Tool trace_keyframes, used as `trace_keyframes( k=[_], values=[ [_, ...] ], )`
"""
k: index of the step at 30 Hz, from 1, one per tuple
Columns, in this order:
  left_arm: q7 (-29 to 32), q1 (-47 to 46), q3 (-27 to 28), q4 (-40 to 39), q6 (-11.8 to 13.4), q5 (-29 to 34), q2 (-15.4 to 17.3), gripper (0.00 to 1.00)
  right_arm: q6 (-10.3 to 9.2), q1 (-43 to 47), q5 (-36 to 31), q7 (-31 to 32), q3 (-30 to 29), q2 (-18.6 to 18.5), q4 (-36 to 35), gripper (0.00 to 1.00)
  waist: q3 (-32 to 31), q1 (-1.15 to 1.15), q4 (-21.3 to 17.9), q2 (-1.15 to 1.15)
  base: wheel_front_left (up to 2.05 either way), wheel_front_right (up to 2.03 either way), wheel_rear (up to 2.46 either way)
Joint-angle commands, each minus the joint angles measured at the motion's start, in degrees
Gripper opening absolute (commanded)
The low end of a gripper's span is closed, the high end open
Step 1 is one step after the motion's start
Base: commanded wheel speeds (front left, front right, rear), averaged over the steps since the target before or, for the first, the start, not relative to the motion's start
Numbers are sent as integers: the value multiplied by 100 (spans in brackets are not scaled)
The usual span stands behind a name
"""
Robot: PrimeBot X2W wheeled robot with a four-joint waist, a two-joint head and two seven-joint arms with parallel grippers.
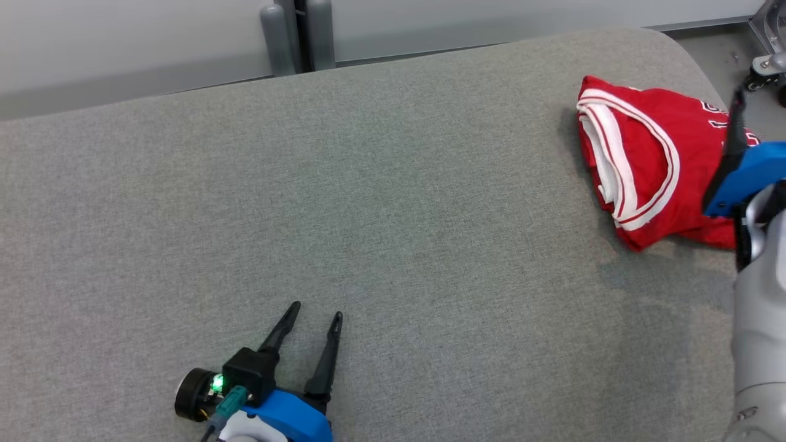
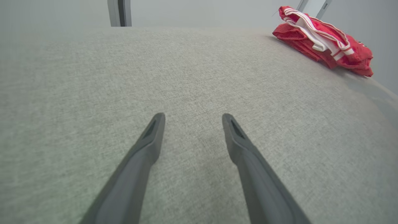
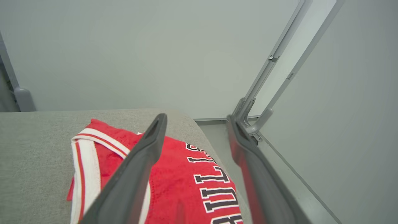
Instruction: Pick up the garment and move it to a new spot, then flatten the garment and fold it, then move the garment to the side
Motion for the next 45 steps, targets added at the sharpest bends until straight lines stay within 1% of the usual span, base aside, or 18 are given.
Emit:
trace_keyframes(
  k=[1, 3, 6, 7, 8, 13, 17, 21, 25, 28, 32, 40, 44, 45],
  values=[
    [-26, -93, 97, -1, -11, 41, 24, 100, -2, 50, -35, -108, 34, 113, -25, 100, -7, -1, 11, 0, 0, 0, 0],
    [-26, -88, 285, -11, -10, 78, 3, 100, -2, 81, 14, -282, 163, 253, 6, 100, -35, -1, 44, 0, 0, 0, 0],
    [-25, -59, 628, -38, 27, 109, -50, 100, -2, 176, 304, -429, 486, 435, 45, 100, -104, -1, 129, 0, 0, 0, 0],
    [-26, -40, 900, -46, 71, 93, -79, 100, -2, 283, 618, -455, 771, 489, -67, 100, -151, -1, 210, 0, 0, 0, 0],
    [-26, -37, 1035, -54, 106, 93, -92, 100, -2, 359, 816, -459, 950, 499, -240, 100, -171, -1, 258, 0, 0, 0, 0],
    [-26, -1, 1505, -78, 128, 203, -137, 100, -2, 1315, 2026, -455, 2070, 517, -872, 100, -330, -1, 588, 0, 0, 0, 0],
    [-26, 103, 1803, -97, 151, 293, -167, 100, -2, 2108, 2555, -456, 2537, 517, -1242, 100, -492, -1, 876, 0, 0, 0, 0],
    [-26, 199, 2019, -64, 236, 319, -209, 100, -2, 2698, 2920, -456, 2726, 515, -1422, 100, -653, -1, 1138, 0, 0, 0, 0],
    [-26, 355, 2131, -99, 255, 324, -227, 100, -2, 3127, 3133, -456, 2892, 513, -1531, 100, -814, -1, 1330, 0, 0, 0, 0],
    [-25, 468, 2128, -119, 215, 267, -236, 100, -2, 3352, 3243, -456, 2967, 515, -1583, 100, -952, -1, 1412, 0, 0, 0, 0],
    [-26, 663, 2076, -141, 157, 80, -236, 100, -2, 3570, 3334, -457, 3055, 516, -1681, 100, -1143, -1, 1445, 0, 0, 0, 0],
    [-26, 926, 2037, -271, 195, -99, -237, 100, -2, 3913, 3457, -457, 3095, 517, -1833, 100, -1468, -1, 1455, 0, 0, 0, 0],
    [-25, 1026, 2003, -347, 162, -267, -236, 100, -2, 4026, 3511, -457, 3095, 517, -1905, 100, -1544, -1, 1455, 0, 0, 0, 0],
    [0, 995, 2005, -336, 171, -261, -232, 0, 0, 3972, 3509, -441, 3088, 537, -1890, 0, -1549, -1, 1459, 0, 0, 0, 0]
  ],
)
